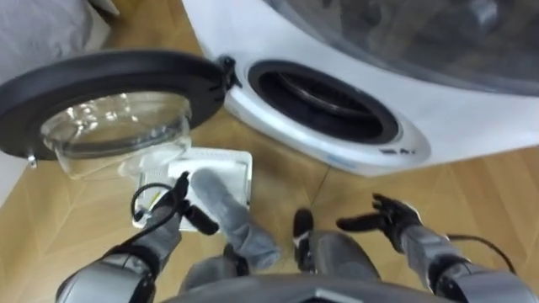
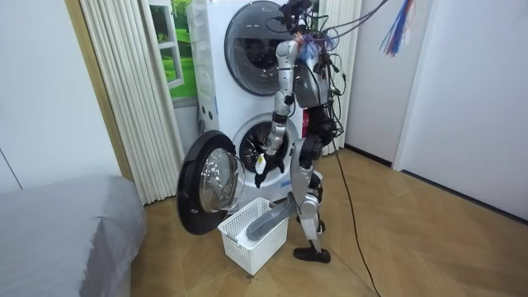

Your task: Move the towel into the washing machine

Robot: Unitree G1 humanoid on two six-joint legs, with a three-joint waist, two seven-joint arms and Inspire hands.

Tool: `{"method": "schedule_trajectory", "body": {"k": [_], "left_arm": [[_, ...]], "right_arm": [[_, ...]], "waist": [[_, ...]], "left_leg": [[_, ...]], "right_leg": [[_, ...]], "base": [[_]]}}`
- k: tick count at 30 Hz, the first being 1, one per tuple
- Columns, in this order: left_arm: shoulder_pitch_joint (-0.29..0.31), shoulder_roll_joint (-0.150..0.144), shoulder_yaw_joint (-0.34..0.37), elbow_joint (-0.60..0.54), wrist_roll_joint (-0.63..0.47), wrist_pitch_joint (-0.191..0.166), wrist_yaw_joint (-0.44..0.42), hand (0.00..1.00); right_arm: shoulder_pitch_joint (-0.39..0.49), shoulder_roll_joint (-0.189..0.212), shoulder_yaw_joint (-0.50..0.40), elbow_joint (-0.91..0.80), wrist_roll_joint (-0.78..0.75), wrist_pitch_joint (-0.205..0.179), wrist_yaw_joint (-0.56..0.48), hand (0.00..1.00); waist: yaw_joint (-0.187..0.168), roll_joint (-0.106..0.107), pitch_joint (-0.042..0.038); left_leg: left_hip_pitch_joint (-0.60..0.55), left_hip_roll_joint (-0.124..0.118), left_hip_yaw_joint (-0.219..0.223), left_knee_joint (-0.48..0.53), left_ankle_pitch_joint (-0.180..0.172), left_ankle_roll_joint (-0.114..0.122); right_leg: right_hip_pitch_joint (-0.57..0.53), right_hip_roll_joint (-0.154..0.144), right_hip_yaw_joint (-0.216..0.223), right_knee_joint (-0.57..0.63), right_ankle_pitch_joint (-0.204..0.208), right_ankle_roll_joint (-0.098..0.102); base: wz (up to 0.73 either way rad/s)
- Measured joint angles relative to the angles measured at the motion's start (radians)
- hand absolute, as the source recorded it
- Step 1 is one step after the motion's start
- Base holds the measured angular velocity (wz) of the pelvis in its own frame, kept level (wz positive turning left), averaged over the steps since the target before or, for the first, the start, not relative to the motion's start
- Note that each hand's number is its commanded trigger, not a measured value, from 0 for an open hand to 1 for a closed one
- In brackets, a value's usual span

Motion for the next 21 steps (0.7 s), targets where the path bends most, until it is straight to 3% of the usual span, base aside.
{"method": "schedule_trajectory", "body": {"k": [6, 9, 16, 21], "left_arm": [[-0.081, -0.011, -0.093, 0.008, 0.045, 0.0, 0.002, 0.0], [-0.137, -0.006, -0.131, 0.015, 0.083, 0.0, 0.002, 0.0], [-0.264, 0.024, -0.213, 0.008, 0.242, -0.012, 0.018, 0.0], [-0.323, 0.029, -0.277, 0.005, 0.339, -0.009, 0.036, 0.0]], "right_arm": [[-0.052, 0.011, 0.012, -0.003, -0.002, -0.001, -0.001, 0.0], [-0.062, 0.002, 0.034, -0.038, 0.034, -0.003, -0.002, 0.0], [-0.091, -0.012, 0.074, -0.119, 0.085, -0.022, 0.022, 0.0], [-0.13, -0.036, 0.107, -0.159, 0.084, -0.027, 0.026, 0.0]], "waist": [[-0.032, 0.004, 0.0175], [-0.07, 0.009, 0.0249], [-0.129, 0.036, 0.0423], [-0.132, 0.063, 0.0535]], "left_leg": [[-0.144, -0.012, 0.02, 0.087, -0.006, 0.017], [-0.224, -0.009, 0.034, 0.146, -0.011, 0.024], [-0.389, 0.011, 0.061, 0.25, -0.033, 0.034], [-0.489, 0.03, 0.066, 0.306, -0.05, 0.035]], "right_leg": [[-0.166, -0.025, 0.031, 0.104, -0.019, -0.014], [-0.249, -0.028, 0.05, 0.152, -0.018, -0.017], [-0.422, -0.025, 0.083, 0.221, -0.003, -0.03], [-0.516, -0.024, 0.082, 0.262, 0.01, -0.043]], "base": [[-0.02], [-0.1], [-0.09], [-0.06]]}}
